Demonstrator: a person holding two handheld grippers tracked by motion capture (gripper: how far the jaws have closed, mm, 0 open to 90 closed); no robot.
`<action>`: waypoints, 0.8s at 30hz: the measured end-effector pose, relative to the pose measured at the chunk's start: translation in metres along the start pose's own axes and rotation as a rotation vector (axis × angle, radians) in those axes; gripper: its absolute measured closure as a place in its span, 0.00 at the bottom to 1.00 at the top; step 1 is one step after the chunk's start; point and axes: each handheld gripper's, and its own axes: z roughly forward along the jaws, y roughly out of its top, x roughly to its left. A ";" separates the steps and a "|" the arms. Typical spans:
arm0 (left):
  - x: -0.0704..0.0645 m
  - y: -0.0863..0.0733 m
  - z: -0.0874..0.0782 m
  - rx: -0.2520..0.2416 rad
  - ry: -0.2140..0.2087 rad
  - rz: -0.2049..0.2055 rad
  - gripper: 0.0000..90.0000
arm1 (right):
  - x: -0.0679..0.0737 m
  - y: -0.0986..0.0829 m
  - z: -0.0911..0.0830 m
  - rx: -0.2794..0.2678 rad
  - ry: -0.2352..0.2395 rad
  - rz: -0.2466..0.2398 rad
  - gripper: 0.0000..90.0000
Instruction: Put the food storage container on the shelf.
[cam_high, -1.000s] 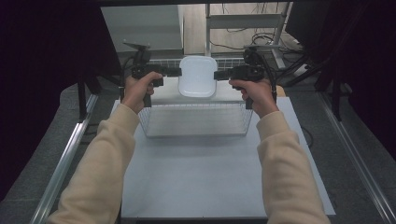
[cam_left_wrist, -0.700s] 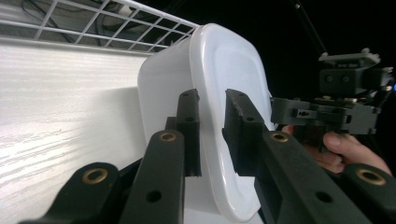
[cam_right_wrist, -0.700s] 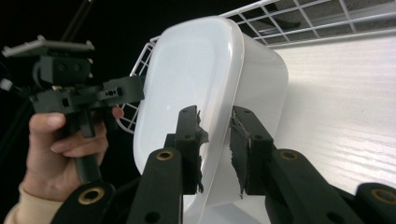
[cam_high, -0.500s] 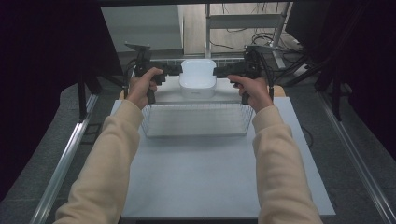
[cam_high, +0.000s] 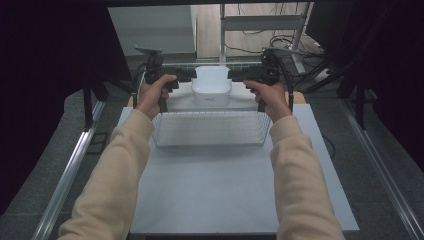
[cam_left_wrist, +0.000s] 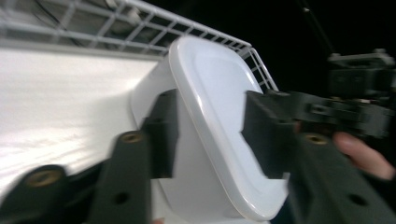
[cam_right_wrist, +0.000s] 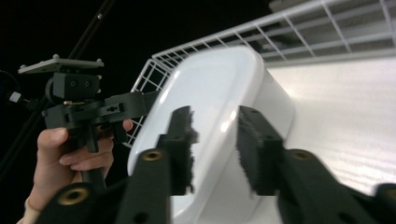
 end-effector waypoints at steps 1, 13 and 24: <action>-0.004 -0.001 -0.004 -0.009 0.019 0.031 0.54 | 0.003 -0.001 -0.002 -0.009 -0.005 -0.018 0.62; -0.033 -0.035 -0.049 -0.018 0.080 0.228 0.41 | 0.033 -0.040 -0.046 -0.029 -0.088 -0.326 0.40; -0.037 -0.106 -0.081 -0.007 0.076 0.357 0.38 | 0.030 -0.112 -0.079 -0.041 -0.101 -0.488 0.37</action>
